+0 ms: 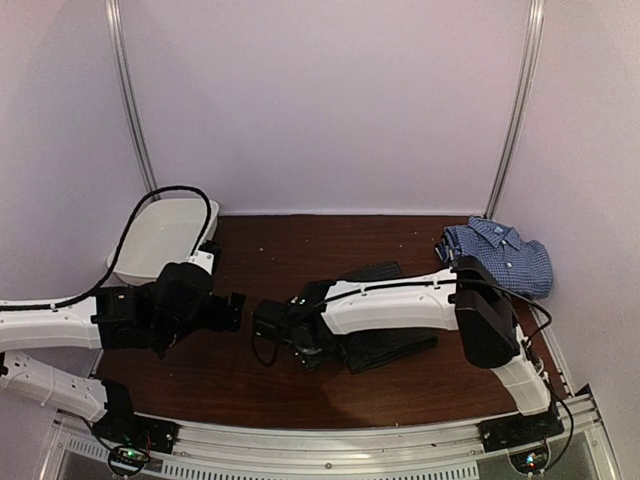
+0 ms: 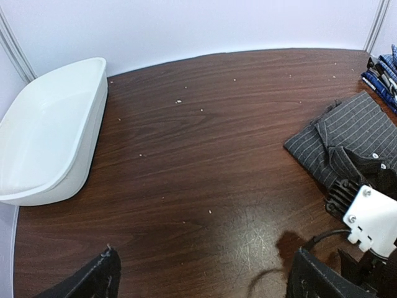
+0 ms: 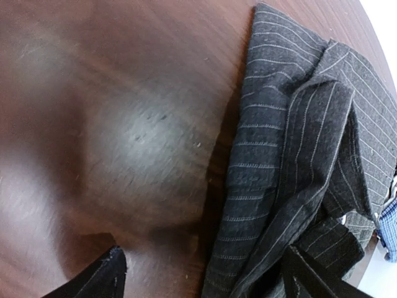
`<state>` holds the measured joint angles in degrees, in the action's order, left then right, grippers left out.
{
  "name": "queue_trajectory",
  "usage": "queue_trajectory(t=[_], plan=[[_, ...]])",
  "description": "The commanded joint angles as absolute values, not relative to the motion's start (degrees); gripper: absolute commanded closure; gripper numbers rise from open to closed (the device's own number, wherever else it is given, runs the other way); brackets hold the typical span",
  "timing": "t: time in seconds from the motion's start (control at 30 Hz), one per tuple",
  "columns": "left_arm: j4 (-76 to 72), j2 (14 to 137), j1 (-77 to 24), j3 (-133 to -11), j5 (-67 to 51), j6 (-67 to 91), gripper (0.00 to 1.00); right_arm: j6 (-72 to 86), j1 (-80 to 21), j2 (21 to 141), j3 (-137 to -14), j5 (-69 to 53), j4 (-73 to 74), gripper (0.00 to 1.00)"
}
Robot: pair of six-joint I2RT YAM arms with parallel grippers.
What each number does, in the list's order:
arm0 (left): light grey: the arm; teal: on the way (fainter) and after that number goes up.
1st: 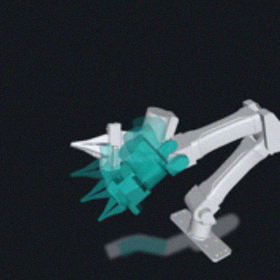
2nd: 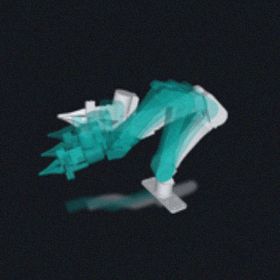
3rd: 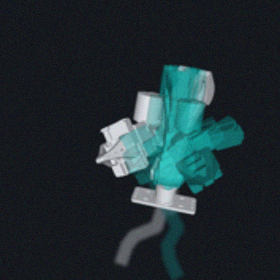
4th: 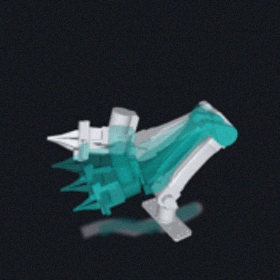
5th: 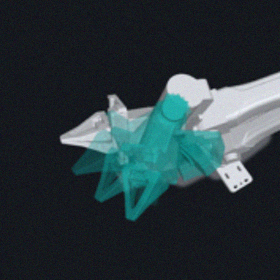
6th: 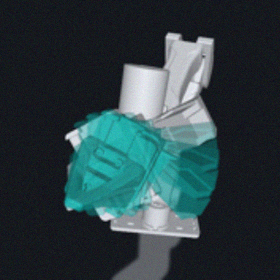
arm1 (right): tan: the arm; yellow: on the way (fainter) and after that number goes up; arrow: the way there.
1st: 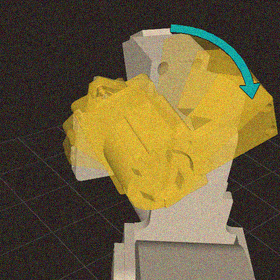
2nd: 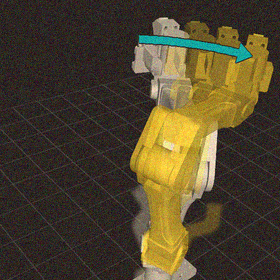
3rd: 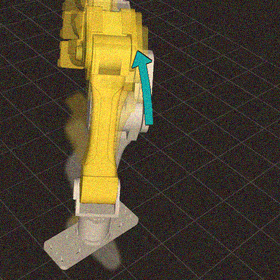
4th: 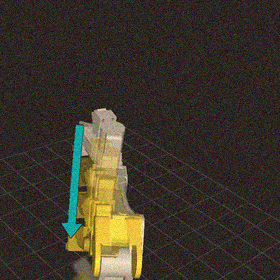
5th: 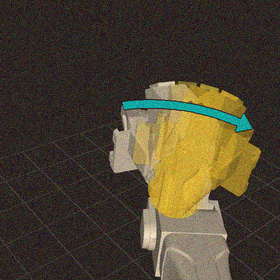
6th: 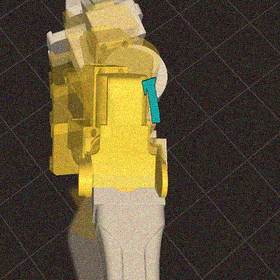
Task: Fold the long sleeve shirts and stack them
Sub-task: Turn over the square-folded shirt at the center of the board, then smooth out the square-folded shirt at the center of the board.
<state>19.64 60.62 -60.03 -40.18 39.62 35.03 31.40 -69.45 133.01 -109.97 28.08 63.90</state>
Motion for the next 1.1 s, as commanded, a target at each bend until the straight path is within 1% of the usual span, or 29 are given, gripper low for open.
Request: queue_trajectory(t=[0.0,0.13,0.27,0.37,0.47,0.57,0.9,1.03,1.07], plan=[[19.6,58.7,-59.7,-41.0,42.6,35.3,0.02,31.3,-69.8,123.2,-103.8,26.5,58.0,0.10],[18.2,59.2,-59.7,-40.5,41.9,34.1,0.02,30.1,-68.2,112.3,-94.6,25.0,51.9,0.05],[15.5,60.5,-59.5,-40.2,39.5,33.2,0.02,28.0,-62.8,100.3,-81.8,19.4,42.6,0.05],[13.5,61.5,-59.3,-40.2,37.8,32.5,0.02,25.8,-57.4,92.5,-74.2,12.8,35.6,0.07],[12.2,63.2,-59.1,-40.4,36.7,31.8,0.02,24.1,-53.2,89.4,-69.5,7.1,30.0,0.12],[12.0,64.9,-59.0,-40.8,36.6,31.9,0.02,22.7,-52.0,90.0,-68.4,4.4,26.5,0.17],[11.9,66.1,-58.6,-40.2,35.8,33.7,0.02,20.8,-52.0,99.2,-71.1,-5.3,21.6,0.48],[12.1,65.8,-58.4,-39.8,35.9,33.7,0.02,20.7,-52.2,102.3,-71.5,-8.0,19.8,0.54],[12.0,65.7,-58.1,-39.6,35.9,33.5,0.02,20.7,-52.3,105.0,-72.3,-9.9,18.7,0.57]])
